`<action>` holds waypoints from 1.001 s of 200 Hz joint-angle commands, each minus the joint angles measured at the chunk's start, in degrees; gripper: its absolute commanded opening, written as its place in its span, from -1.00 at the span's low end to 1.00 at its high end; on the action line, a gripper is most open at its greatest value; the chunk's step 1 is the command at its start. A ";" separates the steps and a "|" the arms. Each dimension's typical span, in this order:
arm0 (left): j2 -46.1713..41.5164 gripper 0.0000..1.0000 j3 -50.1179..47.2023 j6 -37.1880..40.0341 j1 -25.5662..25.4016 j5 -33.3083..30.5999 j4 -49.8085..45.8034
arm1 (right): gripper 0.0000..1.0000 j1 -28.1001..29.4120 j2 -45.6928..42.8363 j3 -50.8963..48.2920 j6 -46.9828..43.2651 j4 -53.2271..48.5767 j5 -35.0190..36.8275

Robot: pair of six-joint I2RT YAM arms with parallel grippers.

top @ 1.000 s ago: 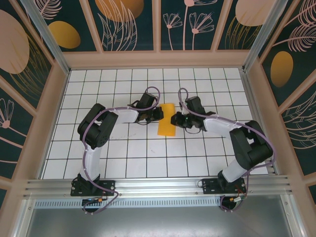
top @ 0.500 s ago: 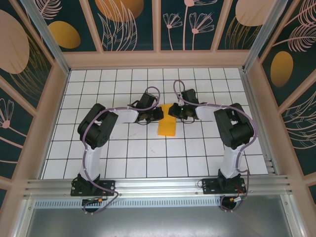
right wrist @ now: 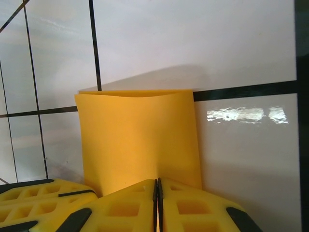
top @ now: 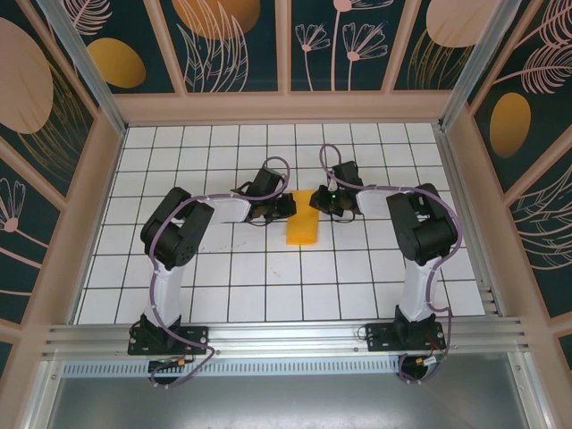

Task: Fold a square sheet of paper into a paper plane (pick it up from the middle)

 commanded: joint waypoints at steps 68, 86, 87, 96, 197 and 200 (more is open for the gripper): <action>5.15 -1.00 -2.92 1.15 0.51 -7.35 -8.42 | -0.79 -1.16 2.87 5.93 0.19 -1.42 1.27; 5.03 -1.00 -2.98 1.23 0.42 -7.42 -8.42 | -0.79 -1.18 3.95 6.51 -0.18 -1.92 1.26; 5.04 -1.00 -3.02 1.23 0.42 -7.39 -8.42 | -0.79 -1.21 4.04 6.59 -0.18 -1.91 1.32; 5.05 -1.00 -3.11 1.16 0.42 -7.39 -8.42 | -0.79 -1.27 4.35 6.64 -0.19 -1.94 1.54; 4.62 -1.00 -4.63 1.08 0.50 -7.43 -7.81 | -0.80 -4.06 6.49 6.53 3.76 -1.51 6.02; 4.54 -1.00 -4.63 1.11 0.51 -7.43 -7.79 | -0.80 -4.01 6.60 6.55 3.83 -1.67 6.25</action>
